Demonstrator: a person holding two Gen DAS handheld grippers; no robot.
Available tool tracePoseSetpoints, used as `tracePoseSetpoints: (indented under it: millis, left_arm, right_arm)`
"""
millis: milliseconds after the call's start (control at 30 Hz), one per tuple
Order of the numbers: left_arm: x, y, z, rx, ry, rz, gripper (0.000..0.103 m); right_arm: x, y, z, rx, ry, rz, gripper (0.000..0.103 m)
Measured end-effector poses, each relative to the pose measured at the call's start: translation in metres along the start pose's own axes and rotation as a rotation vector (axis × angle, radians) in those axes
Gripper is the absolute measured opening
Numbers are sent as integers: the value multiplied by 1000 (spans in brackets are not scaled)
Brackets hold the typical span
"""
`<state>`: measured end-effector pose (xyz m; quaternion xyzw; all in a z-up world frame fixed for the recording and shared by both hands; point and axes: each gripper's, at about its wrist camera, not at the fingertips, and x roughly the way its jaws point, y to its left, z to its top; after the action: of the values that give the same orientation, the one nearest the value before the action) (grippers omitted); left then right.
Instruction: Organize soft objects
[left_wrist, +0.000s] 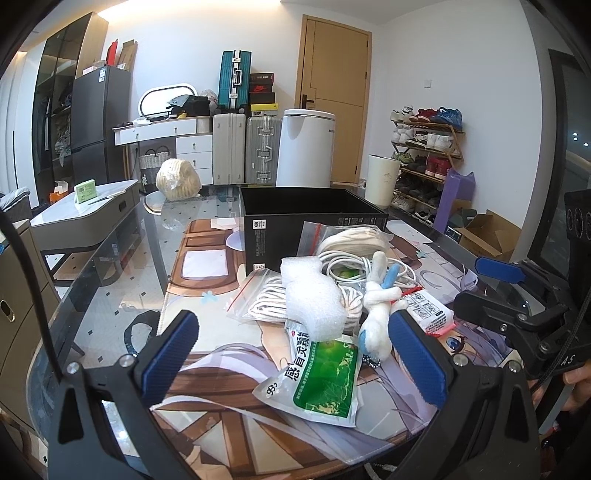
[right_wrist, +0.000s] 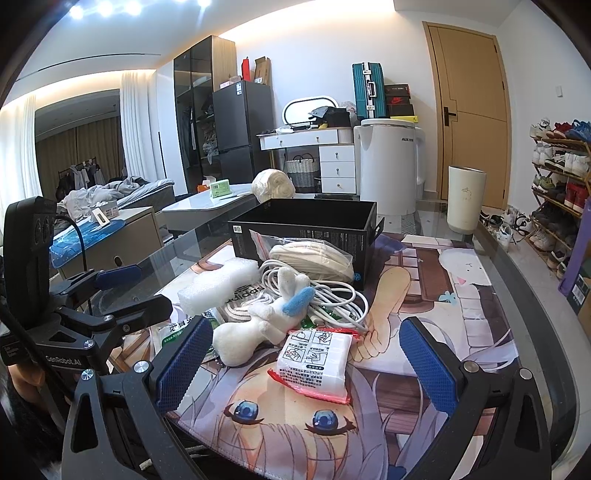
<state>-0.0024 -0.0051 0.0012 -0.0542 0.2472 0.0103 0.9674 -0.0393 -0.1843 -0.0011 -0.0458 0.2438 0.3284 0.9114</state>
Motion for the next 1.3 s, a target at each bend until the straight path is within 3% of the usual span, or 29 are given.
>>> tracePoseSetpoints:
  millis: [800,1300]
  left_arm:
    - [3,-4,-4,47,26,10,103]
    - [13,-1,-7,87,91,12,103]
  right_arm:
    - [2,-3,0,0,29,-23,103]
    - [7,-6,1,6,54,-44,103]
